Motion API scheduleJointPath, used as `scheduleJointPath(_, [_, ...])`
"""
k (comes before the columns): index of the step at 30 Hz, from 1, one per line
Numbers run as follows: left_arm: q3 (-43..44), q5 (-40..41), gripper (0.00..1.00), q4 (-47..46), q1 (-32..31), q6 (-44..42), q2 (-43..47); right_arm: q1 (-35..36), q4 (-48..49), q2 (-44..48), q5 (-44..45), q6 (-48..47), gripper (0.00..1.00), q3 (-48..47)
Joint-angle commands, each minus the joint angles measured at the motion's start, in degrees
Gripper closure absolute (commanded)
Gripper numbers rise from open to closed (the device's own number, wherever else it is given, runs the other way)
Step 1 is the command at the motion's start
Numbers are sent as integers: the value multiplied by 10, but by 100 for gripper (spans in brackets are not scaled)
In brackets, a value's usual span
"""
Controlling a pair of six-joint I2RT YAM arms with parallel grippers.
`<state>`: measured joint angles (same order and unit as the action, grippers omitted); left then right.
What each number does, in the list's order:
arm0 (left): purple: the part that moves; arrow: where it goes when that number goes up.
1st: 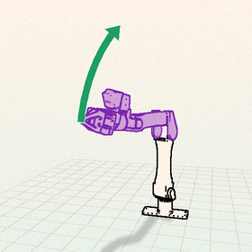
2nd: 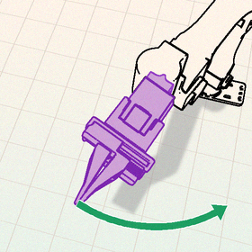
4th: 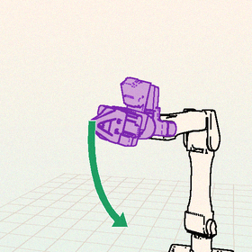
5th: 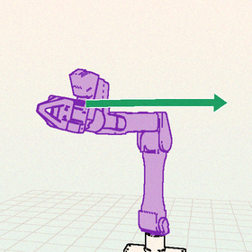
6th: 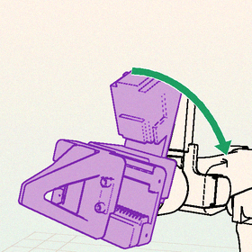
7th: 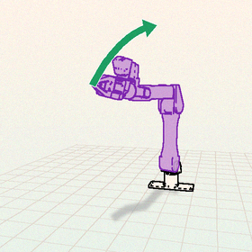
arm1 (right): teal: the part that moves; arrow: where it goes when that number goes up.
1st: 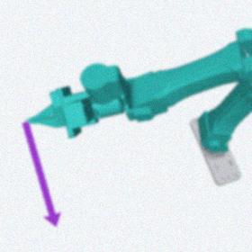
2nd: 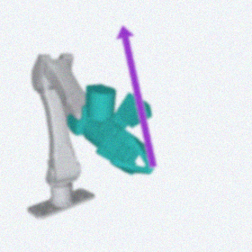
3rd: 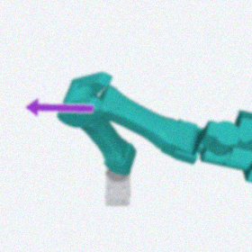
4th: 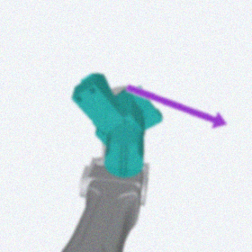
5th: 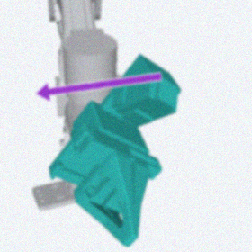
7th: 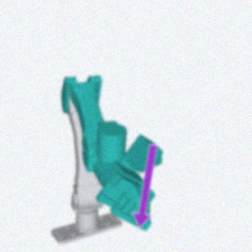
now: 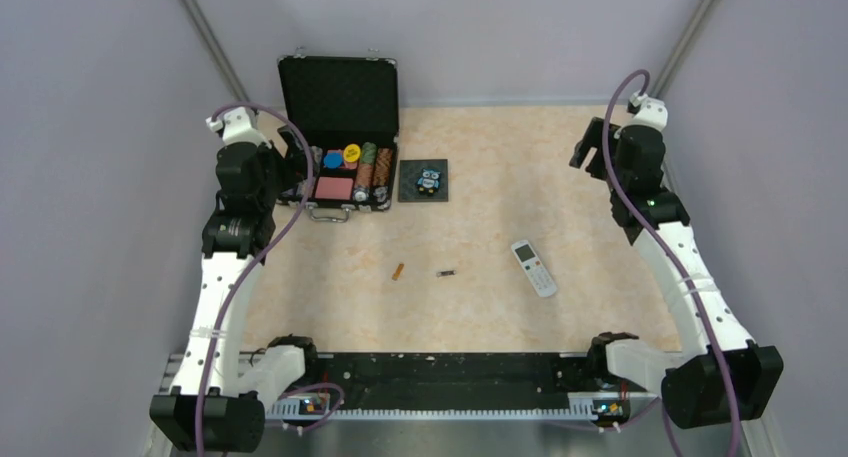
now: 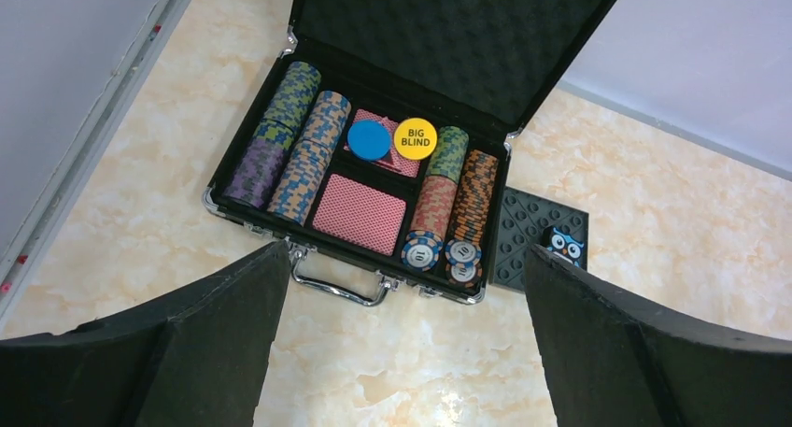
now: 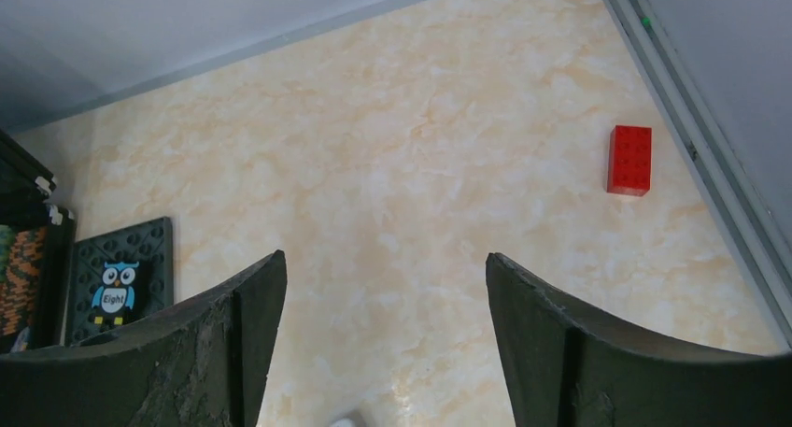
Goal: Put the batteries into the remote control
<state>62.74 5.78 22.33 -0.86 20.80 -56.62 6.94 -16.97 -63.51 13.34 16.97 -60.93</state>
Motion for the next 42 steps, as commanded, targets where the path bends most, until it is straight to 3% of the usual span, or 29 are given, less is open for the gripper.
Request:
scheduleJointPath(1, [-9,-14,1,-16,-1,1,18,-4,15,20,2,11,24,26])
scheduleJointPath(5, [-18,-80,1,-11,-2,18,17,-3,-21,16,-4,23,29,33])
scheduleJointPath(13, [-25,-180,1,24,-1,30,-25,-3,-99,37,-77,80,21,94])
scheduleJointPath(21, [-139,-364,3,-82,-5,88,6,34,-147,66,-108,110,9,184])
scheduleJointPath(30, [-192,-375,4,-96,-16,116,35,156,-144,-3,-65,139,9,222])
scheduleJointPath(42, [-206,-370,4,-74,-16,112,71,184,-132,-113,-90,79,17,215])
